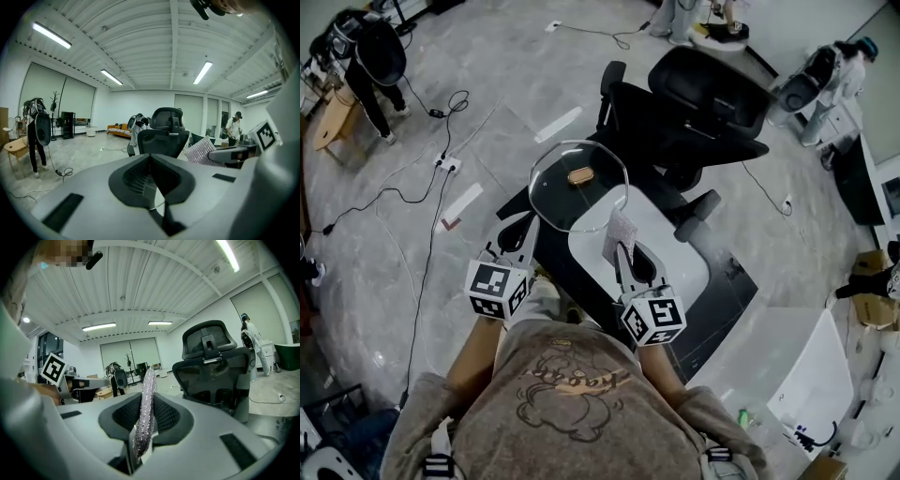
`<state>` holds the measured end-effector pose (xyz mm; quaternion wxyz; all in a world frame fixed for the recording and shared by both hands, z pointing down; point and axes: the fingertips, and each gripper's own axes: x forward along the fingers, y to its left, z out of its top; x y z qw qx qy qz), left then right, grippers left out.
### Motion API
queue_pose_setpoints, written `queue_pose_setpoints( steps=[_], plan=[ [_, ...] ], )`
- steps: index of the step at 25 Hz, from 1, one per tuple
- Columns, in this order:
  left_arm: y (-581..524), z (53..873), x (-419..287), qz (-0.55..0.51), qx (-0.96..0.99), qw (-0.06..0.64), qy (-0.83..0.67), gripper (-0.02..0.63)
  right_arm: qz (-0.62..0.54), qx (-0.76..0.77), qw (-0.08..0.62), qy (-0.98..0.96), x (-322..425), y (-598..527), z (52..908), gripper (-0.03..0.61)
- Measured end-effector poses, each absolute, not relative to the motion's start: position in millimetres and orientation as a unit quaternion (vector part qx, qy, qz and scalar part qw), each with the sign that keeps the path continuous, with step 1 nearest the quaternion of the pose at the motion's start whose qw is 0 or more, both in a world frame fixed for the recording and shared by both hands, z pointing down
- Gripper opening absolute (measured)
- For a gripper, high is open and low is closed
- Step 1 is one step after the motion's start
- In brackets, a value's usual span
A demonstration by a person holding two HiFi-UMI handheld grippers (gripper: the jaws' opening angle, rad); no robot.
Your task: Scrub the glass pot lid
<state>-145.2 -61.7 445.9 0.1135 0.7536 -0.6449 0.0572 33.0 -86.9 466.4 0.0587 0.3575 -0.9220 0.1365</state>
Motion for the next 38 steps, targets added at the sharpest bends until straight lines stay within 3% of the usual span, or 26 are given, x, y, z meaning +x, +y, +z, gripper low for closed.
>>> queue_pose_setpoints(
  steps=[3, 4, 5, 12, 23, 38],
  plan=[
    [-88, 451, -146, 0.058, 0.773, 0.117, -0.621, 0.042, 0.141, 0.371, 0.058, -0.916, 28, -100, 470, 0.084],
    [-96, 451, -146, 0.057, 0.778, 0.116, -0.615, 0.197, 0.142, 0.376, 0.058, -0.914, 26, -104, 471, 0.084],
    [-103, 452, -147, 0.061, 0.782, 0.112, -0.61, 0.27, 0.143, 0.381, 0.058, -0.911, 25, -107, 471, 0.083],
    [-152, 487, -151, 0.152, 0.814, 0.112, -0.549, 0.268, 0.15, 0.414, 0.063, -0.896, 11, -126, 472, 0.083],
    [-248, 612, -113, 0.286, 0.843, 0.088, -0.448, 0.258, 0.159, 0.475, 0.073, -0.862, 17, -146, 475, 0.084],
    [-272, 668, -100, 0.325, 0.853, 0.123, -0.389, 0.192, 0.167, 0.513, 0.083, -0.838, 32, -145, 479, 0.084]
  ],
)
